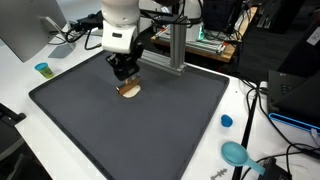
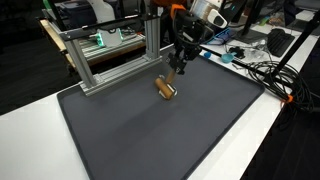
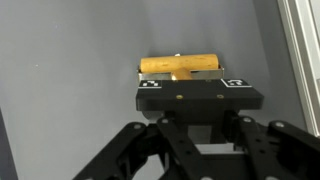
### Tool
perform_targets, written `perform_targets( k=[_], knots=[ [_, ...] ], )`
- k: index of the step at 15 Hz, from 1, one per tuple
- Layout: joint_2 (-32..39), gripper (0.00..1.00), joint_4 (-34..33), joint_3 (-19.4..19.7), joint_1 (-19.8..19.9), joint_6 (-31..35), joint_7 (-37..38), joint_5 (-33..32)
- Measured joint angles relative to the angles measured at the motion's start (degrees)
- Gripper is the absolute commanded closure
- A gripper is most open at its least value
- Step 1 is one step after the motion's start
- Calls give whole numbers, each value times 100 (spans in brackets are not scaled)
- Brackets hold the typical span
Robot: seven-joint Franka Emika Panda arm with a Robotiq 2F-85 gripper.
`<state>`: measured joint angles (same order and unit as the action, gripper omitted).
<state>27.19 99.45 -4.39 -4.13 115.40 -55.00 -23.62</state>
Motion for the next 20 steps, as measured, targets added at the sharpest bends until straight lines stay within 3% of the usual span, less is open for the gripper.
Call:
perform_targets(
  k=[7,14,17,19,20],
  knots=[
    [172,79,-349,48,-8,-258,656,-34],
    [-561,79,-398,137,-329,-591,2319,-577],
    [-999,79,-271,-39,-367,-614,2583,-324],
    [-1318,79,73,-171,-350,-121,2639,87],
    [-1497,54,347,-220,-348,209,2698,300]
  ],
)
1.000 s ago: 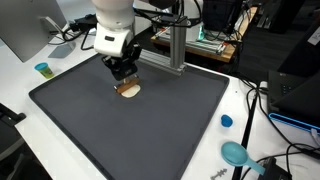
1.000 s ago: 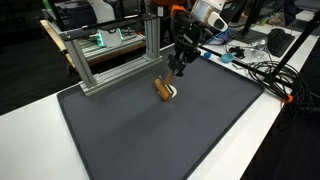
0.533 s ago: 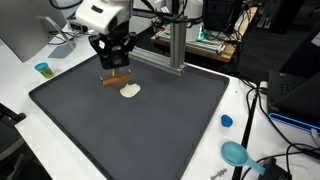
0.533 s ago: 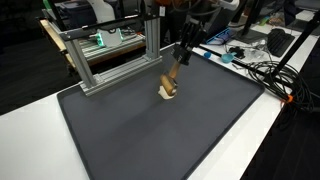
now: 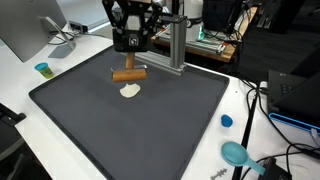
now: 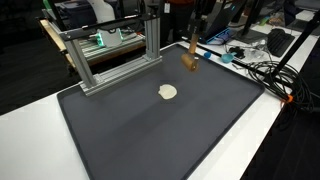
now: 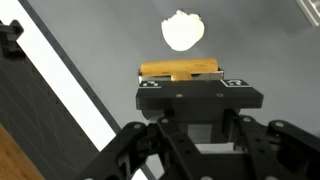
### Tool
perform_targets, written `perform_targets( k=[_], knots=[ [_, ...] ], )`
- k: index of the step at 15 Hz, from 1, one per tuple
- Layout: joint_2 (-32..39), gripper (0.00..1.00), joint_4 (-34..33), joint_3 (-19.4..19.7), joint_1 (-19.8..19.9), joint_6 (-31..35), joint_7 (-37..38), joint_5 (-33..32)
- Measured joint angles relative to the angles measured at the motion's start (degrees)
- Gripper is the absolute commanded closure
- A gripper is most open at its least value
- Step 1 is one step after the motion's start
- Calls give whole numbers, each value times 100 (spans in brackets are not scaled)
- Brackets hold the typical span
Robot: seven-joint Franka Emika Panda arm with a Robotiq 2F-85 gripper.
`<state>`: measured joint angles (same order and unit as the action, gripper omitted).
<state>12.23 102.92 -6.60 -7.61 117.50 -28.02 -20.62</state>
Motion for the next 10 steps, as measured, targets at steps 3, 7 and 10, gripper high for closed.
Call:
perform_targets(
  k=[3,7,10],
  knots=[
    [-450,54,766,-106,0,671,218,387],
    [-553,79,950,-109,8,744,326,478],
    [-691,79,997,-108,83,768,382,1388]
  ],
)
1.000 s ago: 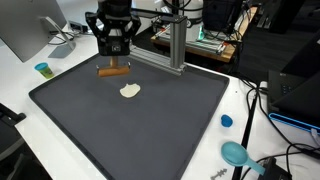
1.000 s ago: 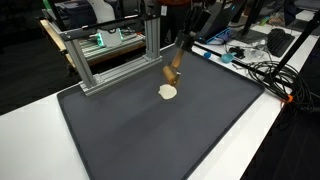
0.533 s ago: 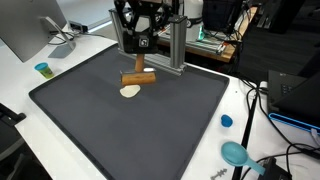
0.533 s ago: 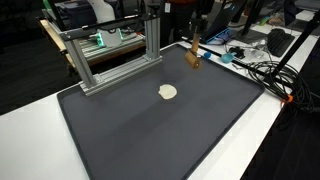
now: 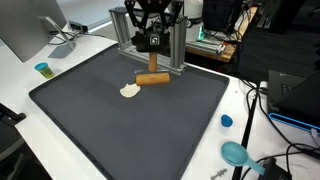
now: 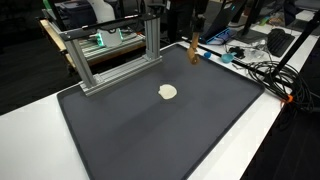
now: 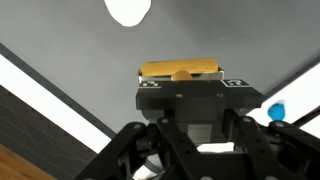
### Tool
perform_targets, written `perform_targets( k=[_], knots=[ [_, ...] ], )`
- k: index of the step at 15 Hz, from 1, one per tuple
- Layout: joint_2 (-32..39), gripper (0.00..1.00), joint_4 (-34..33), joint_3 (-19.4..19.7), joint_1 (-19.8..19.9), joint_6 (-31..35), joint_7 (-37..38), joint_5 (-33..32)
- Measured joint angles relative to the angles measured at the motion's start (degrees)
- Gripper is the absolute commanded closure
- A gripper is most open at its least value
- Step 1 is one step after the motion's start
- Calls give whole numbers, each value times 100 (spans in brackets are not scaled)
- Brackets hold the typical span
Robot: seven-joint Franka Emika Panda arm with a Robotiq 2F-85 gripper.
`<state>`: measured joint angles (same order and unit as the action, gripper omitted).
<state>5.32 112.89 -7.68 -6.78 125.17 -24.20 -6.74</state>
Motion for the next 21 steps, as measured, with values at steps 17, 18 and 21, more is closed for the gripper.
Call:
perform_targets(
  k=[17,18,21],
  knots=[
    [-2611,79,2282,552,401,126,1560,1290],
    [-2847,79,2408,553,443,21,1758,1282],
    [-3509,54,2719,546,668,-423,2475,900]
  ],
)
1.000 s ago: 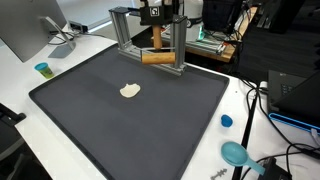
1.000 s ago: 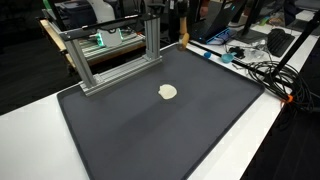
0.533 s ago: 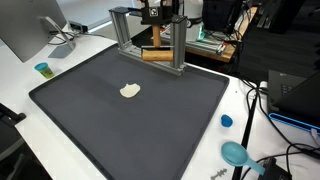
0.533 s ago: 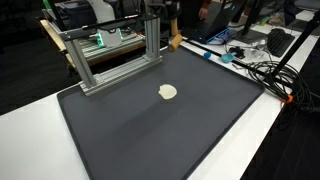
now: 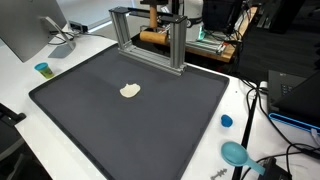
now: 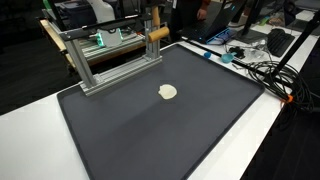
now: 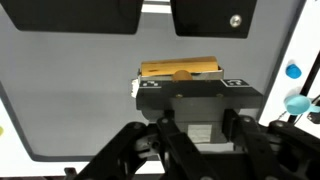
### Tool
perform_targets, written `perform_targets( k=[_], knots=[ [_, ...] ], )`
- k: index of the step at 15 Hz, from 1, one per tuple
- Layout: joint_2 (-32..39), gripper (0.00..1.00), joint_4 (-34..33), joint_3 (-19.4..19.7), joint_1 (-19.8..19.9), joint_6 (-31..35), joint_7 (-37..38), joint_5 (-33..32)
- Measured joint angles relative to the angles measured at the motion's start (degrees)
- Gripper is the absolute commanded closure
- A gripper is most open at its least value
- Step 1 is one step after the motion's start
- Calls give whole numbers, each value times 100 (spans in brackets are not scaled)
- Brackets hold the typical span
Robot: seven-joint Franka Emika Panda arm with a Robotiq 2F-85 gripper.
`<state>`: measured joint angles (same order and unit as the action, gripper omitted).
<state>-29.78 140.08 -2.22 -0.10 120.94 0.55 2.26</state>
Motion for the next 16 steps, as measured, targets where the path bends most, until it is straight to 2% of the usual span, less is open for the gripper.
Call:
perform_targets(
  k=[1,12,16],
  knots=[
    [-148,79,73,1,89,-74,126,-89],
    [-128,79,378,91,142,-155,143,-122],
    [-271,79,535,126,144,-414,143,-122]
  ],
)
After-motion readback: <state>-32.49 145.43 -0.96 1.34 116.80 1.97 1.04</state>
